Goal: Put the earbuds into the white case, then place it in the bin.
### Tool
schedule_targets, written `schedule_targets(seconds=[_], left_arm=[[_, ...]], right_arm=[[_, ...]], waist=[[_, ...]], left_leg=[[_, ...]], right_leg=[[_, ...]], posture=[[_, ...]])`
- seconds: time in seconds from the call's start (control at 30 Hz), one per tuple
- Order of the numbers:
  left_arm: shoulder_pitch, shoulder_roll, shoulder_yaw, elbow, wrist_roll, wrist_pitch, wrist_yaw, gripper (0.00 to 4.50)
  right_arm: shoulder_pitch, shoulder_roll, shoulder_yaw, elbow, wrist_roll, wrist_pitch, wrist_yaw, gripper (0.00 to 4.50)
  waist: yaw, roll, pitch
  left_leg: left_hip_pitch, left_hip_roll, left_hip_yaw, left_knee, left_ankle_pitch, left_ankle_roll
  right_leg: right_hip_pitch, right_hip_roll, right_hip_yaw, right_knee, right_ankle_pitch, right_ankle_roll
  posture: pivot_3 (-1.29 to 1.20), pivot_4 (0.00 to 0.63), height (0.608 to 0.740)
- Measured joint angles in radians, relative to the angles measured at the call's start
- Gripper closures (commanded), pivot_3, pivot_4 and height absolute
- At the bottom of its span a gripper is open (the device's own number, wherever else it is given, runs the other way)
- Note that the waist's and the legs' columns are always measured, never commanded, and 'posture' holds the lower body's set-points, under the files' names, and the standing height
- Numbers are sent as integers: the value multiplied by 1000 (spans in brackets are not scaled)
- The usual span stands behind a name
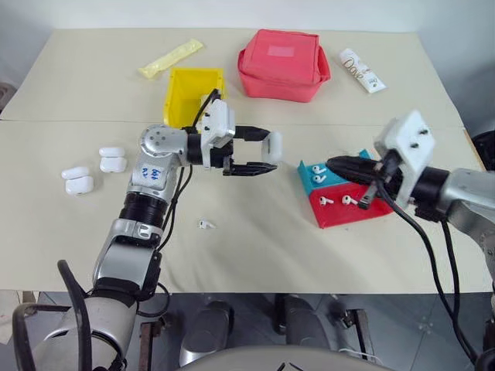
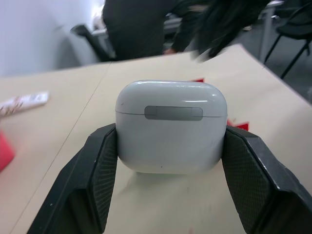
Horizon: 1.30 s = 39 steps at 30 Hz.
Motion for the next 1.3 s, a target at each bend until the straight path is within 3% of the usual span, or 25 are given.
schedule_targets(seconds=[0.13,0.3,0.53,0.7,0.87,1.03,1.3], left_arm=[[7,35,36,44,-7,16,13,1721],[-41,78,107,171,3,3,156,1721],[-156,102,130,387,104,-71,411,1721],[-242,98,92,578,204,-77,578,71],[-264,97,92,619,217,-88,614,28],[-230,108,117,553,175,-168,455,28],[168,200,229,19,-138,12,66,28]], right_arm=[[12,8,-95,66,110,-38,112,1873],[47,6,-105,90,98,-75,124,75],[67,6,-103,89,91,-91,106,13],[87,7,-99,56,103,-92,70,0],[106,-4,-101,44,122,-87,56,0],[115,-29,-113,46,128,-91,76,0],[200,-92,-151,155,107,-174,303,0]], waist=[[-3,0,0],[2,0,1],[7,-1,1],[6,-2,1],[5,-2,1],[3,-2,1],[-21,-2,1]], left_leg=[[2,0,1,0,0,0],[1,0,1,0,0,0],[1,-1,1,0,0,0],[1,-1,1,0,0,0],[1,-1,1,0,0,0],[1,0,2,0,0,0],[2,2,2,-1,0,0]], right_leg=[[1,0,1,1,0,0],[1,0,1,0,0,0],[1,-1,1,0,0,1],[0,0,0,1,0,1],[0,-1,1,1,0,1],[0,-1,1,1,0,1],[0,-1,0,1,0,0]], posture=[[0,150,740],[0,150,740],[0,150,740],[0,150,740],[0,150,740],[0,150,740],[0,150,740]])
